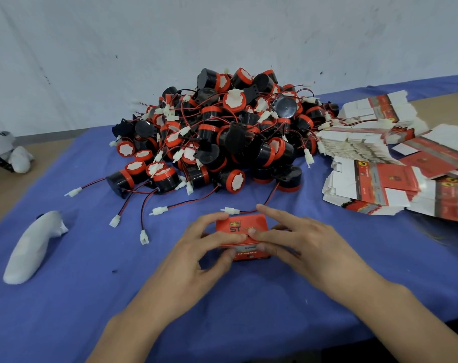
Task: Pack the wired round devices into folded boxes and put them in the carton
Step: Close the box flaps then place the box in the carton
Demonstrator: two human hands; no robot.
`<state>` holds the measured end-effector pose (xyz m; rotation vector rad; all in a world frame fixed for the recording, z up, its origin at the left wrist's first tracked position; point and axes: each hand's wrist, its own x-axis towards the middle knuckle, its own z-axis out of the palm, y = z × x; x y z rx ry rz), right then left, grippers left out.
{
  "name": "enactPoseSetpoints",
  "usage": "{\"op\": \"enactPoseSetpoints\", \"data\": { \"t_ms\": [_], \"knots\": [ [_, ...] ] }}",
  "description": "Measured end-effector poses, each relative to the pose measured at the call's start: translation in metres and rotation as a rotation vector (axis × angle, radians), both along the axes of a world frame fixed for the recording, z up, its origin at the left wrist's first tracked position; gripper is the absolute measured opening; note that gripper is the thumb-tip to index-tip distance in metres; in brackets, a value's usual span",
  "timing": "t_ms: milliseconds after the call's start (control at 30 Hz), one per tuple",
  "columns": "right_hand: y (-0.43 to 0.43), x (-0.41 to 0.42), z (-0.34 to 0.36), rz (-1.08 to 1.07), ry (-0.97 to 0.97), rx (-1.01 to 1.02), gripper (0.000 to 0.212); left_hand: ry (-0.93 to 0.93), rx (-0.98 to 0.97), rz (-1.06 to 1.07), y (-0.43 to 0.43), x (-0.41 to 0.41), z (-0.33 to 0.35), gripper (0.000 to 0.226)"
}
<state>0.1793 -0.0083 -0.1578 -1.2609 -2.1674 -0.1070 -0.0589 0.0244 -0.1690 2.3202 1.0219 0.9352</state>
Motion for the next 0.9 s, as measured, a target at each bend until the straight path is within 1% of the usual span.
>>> {"op": "enactPoseSetpoints", "data": {
  "t_ms": [100,200,300,333,400,467,533,633,733,767,833,900],
  "knots": [
    [-0.002,-0.003,-0.003,0.002,0.066,-0.087,0.041,-0.025,-0.016,-0.010,0.001,0.007,0.001,0.023],
    [0.002,-0.002,-0.007,0.024,0.118,-0.268,0.041,-0.062,-0.031,-0.015,0.004,0.011,0.000,0.015],
    [0.008,-0.004,-0.006,0.036,0.206,-0.402,0.021,-0.122,-0.119,-0.013,0.003,0.013,0.001,0.013],
    [0.010,-0.005,-0.006,0.037,0.252,-0.426,0.020,-0.164,-0.168,-0.008,0.002,0.014,0.003,0.014],
    [0.014,-0.008,-0.002,0.069,0.413,-0.484,0.023,-0.261,-0.253,0.010,0.001,0.016,0.006,0.013],
    [0.014,-0.013,0.005,0.140,0.662,-0.540,0.022,-0.327,-0.255,0.063,0.001,0.020,0.012,0.010],
    [0.013,-0.021,0.011,0.188,0.871,-0.538,0.017,-0.401,-0.241,0.095,-0.001,0.029,0.019,0.008],
    [0.013,-0.041,0.014,0.207,1.101,-0.521,0.021,-0.578,-0.292,0.095,-0.005,0.050,0.026,0.014],
    [0.015,-0.059,0.018,0.150,1.229,-0.474,0.012,-0.726,-0.230,0.178,-0.006,0.070,0.030,0.013],
    [0.016,-0.062,0.019,0.128,1.261,-0.448,0.012,-0.757,-0.215,0.200,-0.006,0.075,0.032,0.015],
    [0.018,-0.066,0.022,0.086,1.288,-0.402,0.014,-0.786,-0.197,0.228,-0.003,0.081,0.037,0.021],
    [0.019,-0.068,0.024,0.092,1.303,-0.373,0.016,-0.789,-0.182,0.255,0.001,0.083,0.039,0.027]
  ]
}}
